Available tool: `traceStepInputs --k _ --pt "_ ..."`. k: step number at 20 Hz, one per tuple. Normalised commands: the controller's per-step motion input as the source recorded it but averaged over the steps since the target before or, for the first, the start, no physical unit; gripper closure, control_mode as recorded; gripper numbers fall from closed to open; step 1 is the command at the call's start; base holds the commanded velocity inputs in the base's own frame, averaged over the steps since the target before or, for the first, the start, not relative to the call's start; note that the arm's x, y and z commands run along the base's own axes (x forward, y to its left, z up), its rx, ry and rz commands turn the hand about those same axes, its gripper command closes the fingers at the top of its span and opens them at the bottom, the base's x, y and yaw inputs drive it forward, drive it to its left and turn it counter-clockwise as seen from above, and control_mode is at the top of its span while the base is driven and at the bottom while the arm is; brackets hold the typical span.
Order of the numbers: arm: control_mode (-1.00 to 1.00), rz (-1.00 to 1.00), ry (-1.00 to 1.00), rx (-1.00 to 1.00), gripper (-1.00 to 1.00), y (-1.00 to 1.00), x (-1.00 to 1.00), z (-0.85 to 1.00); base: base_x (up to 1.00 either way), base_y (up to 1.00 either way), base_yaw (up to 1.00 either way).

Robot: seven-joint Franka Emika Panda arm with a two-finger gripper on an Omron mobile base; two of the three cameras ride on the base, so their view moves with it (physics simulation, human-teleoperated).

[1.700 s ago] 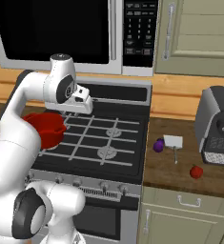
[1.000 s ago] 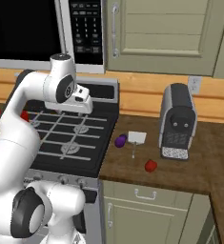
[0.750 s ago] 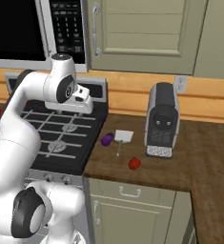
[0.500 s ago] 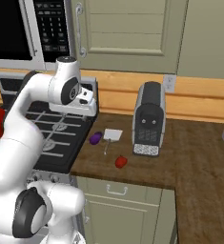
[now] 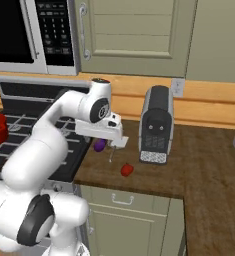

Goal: Put the bell pepper and eggplant in the pot. Retrieve the spatula and lightly stir the vegetables in the pot.

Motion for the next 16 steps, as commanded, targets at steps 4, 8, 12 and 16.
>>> traceStepInputs --k 4,8,12,16 --pt "-1.0 -0.02 0.32 0.0 -1.0 -0.41 0.0 -0.68 0.0 0.0 0.0" --pt "-1.0 -0.05 0.16 -0.07 -1.0 -0.31 0.13 -0.59 0.0 0.0 0.0" --pt "-1.0 -0.06 0.02 -0.11 -1.0 -0.18 0.27 -0.48 0.0 0.0 0.0" --pt "-1.0 -0.03 0.02 -0.02 -1.0 -0.01 0.24 -0.35 0.0 0.0 0.0"
